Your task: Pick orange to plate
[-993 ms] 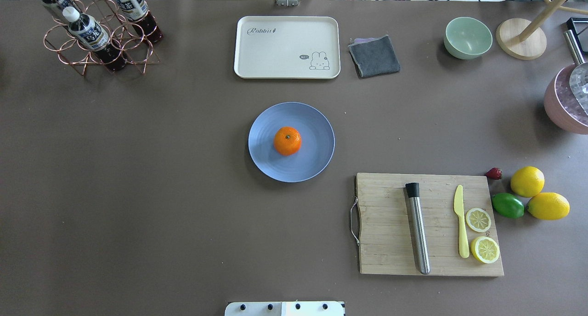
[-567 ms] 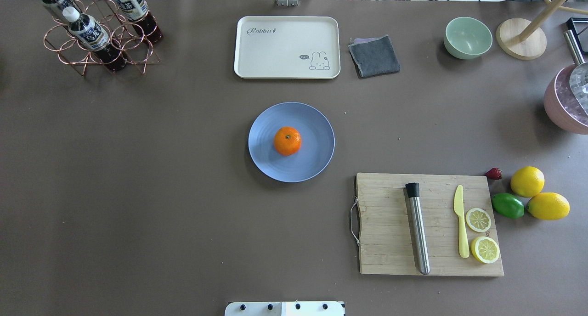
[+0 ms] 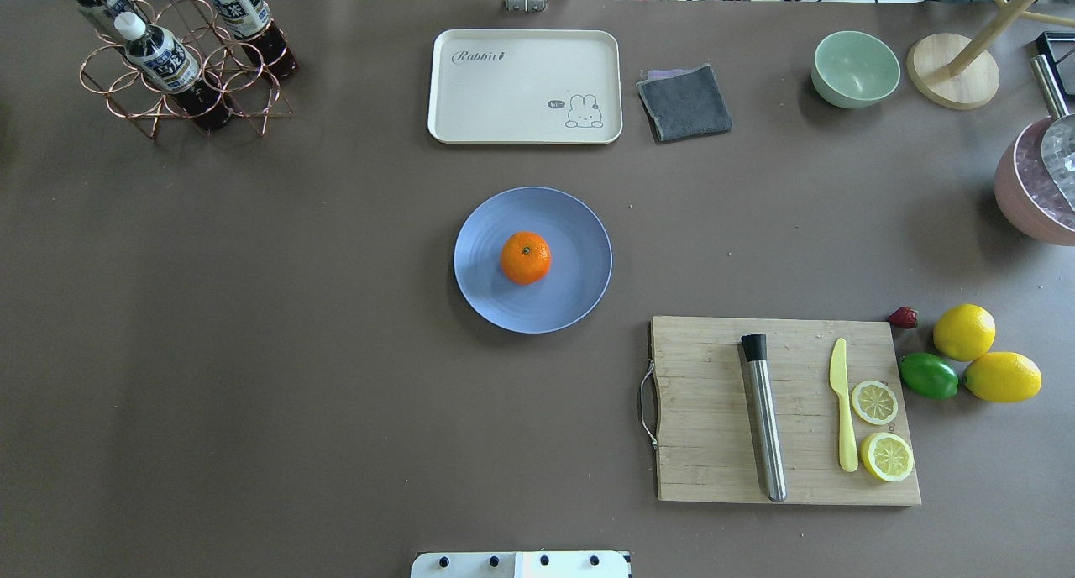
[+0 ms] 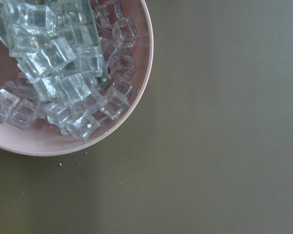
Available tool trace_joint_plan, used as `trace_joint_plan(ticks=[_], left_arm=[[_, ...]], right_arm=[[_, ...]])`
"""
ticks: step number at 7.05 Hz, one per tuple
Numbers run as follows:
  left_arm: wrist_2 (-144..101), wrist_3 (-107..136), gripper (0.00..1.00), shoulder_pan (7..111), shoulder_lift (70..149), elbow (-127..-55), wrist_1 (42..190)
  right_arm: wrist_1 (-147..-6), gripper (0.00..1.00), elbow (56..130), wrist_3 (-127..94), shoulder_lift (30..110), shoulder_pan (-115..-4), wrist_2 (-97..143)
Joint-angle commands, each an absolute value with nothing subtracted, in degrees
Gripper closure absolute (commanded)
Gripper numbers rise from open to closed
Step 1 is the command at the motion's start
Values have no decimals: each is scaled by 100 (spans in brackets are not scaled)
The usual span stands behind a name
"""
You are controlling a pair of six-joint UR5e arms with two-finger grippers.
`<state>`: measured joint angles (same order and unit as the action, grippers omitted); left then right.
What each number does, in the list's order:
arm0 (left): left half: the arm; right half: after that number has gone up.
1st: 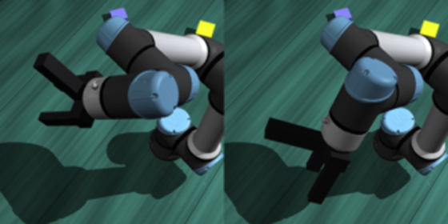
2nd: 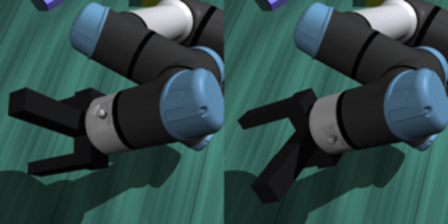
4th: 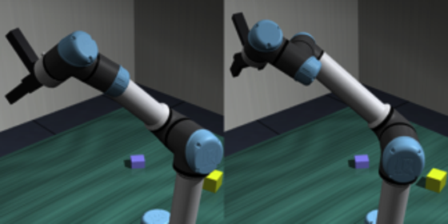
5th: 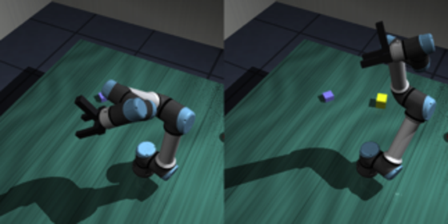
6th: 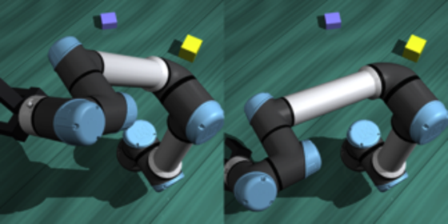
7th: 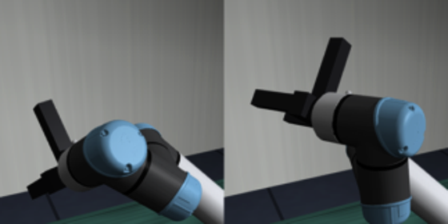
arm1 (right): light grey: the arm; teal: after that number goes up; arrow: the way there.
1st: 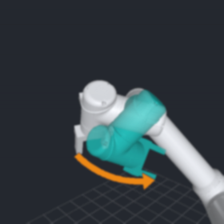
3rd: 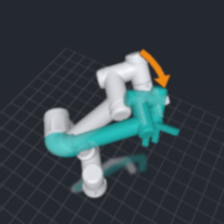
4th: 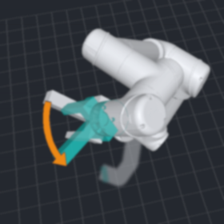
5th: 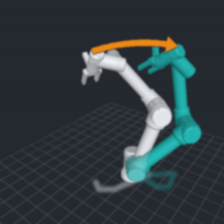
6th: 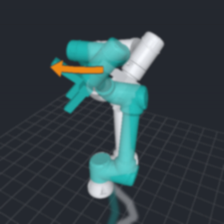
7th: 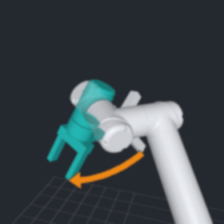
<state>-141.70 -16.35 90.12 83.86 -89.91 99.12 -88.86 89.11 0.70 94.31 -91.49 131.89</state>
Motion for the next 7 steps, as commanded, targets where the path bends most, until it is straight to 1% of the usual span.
trace_joint_plan(ticks=[1, 2, 7], left_arm=[[-13679, -1635, 2, 9061, 8411, -9559, 9014], [-13110, -1635, 2, 9349, 8359, -9754, 8669], [-12885, -1644, 2, 9369, 8314, -9747, 8675]], right_arm=[[-8886, 0, 8903, 70, 9431, -9149, 13210], [-8886, 0, 8895, 70, 9439, -9149, 13210], [-8877, 0, 8912, 105, 9466, -9141, 13289]])
